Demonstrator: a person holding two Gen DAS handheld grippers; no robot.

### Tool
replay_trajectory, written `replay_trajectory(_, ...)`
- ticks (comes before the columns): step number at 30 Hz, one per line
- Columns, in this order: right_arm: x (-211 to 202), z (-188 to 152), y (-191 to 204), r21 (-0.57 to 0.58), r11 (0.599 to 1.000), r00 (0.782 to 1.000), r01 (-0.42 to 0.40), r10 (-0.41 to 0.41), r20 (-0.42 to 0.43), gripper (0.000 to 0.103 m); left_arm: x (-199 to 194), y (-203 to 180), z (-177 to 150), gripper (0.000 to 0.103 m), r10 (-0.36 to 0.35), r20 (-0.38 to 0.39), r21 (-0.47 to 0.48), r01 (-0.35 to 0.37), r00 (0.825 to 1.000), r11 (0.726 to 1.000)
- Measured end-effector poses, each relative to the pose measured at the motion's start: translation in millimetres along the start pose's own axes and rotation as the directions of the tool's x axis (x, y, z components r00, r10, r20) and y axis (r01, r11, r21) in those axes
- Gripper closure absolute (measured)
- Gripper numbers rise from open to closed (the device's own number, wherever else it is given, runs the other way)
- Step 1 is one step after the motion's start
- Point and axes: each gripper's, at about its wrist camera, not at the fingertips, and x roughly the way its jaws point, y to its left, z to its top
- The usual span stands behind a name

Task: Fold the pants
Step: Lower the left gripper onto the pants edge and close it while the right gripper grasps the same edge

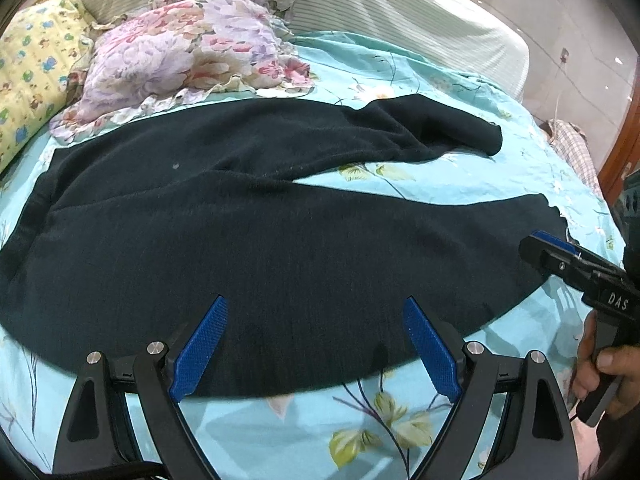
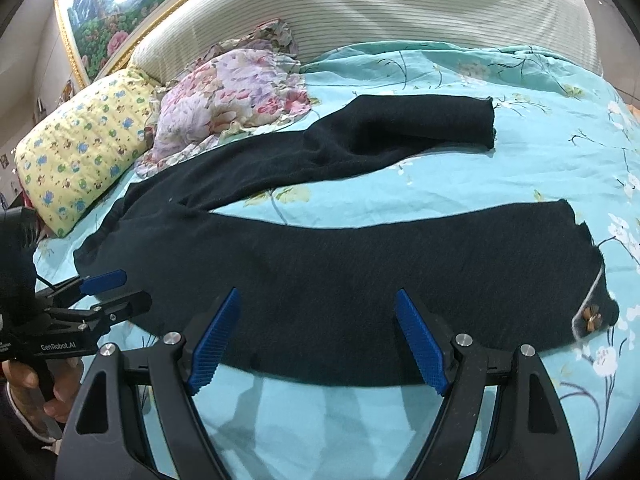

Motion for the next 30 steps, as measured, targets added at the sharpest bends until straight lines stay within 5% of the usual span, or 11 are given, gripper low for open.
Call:
replay_trajectory(12,13,42,-21,0.032,0.999,1.0,0.012,-0.011,-0.009,0.023,22,8,56,0.013,-0.037,0.006,0.072,0.037,0.999,0.997)
replay_trajectory(30,37,133,-105,0.152,0.985,0.997,0.076,-0.076,-0.007,0.023,84,8,175,0.013,-0.098,-0.03,0.212,0.102,0.995,0.972)
